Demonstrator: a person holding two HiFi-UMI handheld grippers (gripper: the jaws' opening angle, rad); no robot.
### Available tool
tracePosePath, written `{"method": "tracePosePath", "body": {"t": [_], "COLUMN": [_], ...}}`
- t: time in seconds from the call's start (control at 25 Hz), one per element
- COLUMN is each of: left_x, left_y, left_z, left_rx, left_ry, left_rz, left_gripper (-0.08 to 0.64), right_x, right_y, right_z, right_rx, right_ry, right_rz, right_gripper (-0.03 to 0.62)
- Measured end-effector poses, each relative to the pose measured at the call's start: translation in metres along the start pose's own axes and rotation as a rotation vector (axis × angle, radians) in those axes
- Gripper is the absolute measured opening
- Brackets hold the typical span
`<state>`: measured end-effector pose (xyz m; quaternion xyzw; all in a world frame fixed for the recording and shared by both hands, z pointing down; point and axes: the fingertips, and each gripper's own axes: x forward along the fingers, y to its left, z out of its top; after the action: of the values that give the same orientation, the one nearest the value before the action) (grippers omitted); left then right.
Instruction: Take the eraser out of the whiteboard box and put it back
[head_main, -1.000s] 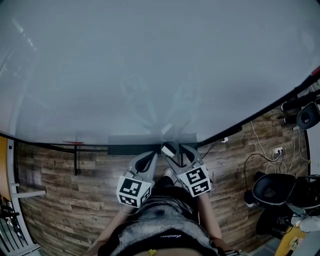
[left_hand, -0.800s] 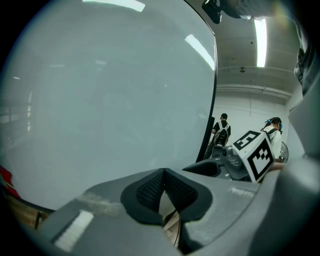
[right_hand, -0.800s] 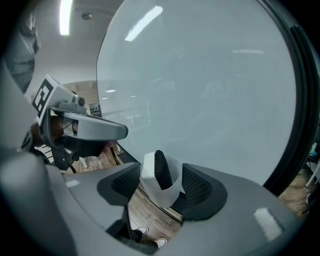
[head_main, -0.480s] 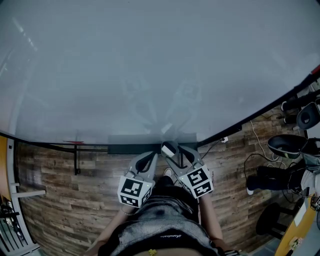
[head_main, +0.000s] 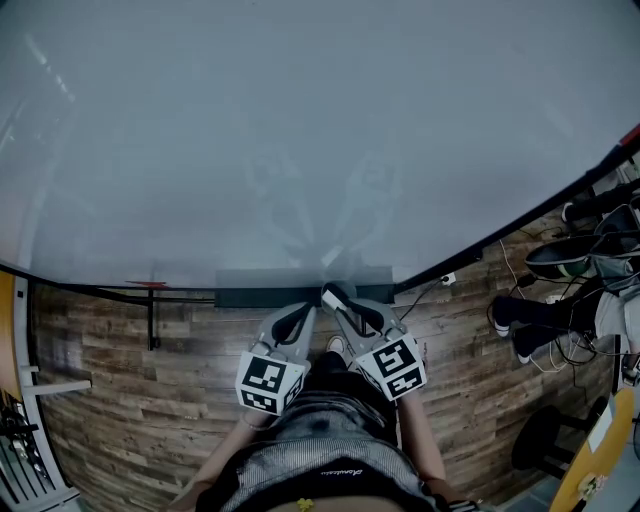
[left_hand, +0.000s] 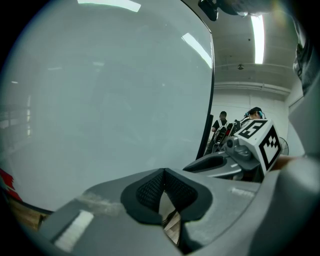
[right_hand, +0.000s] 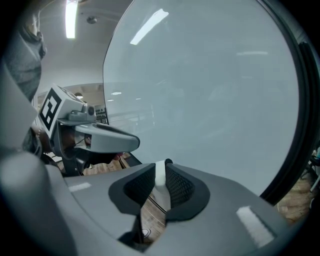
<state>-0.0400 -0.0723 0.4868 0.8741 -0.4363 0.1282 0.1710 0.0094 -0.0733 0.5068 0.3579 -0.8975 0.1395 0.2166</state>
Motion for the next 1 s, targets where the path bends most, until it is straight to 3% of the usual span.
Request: {"method": "tracePosePath", "body": {"t": [0.2, 0.4, 1.0], "left_x": [-0.003, -0.004, -0.005], "left_y": [0.0, -0.005, -0.006], "left_z": [0.001, 0.003, 0.029], "left_rx": [-0.005, -0.002, 0.06], "left_ry": [0.006, 0.026, -0.082], "left_rz": [-0.001, -0.011, 0.018], "left_gripper": [0.0, 0.0, 0.0], "right_x": [0.0, 0.0, -0.012], "right_y": [0.005, 0.01, 0.017], "right_z": [0.008, 0.014, 0.058], "right_rx": [-0.008, -0.022, -0.055], "right_ry": [-0.014, -0.032, -0.182], "right_rz": [0.001, 0.014, -0.014], "right_gripper": [0.003, 0.003, 0.003]}}
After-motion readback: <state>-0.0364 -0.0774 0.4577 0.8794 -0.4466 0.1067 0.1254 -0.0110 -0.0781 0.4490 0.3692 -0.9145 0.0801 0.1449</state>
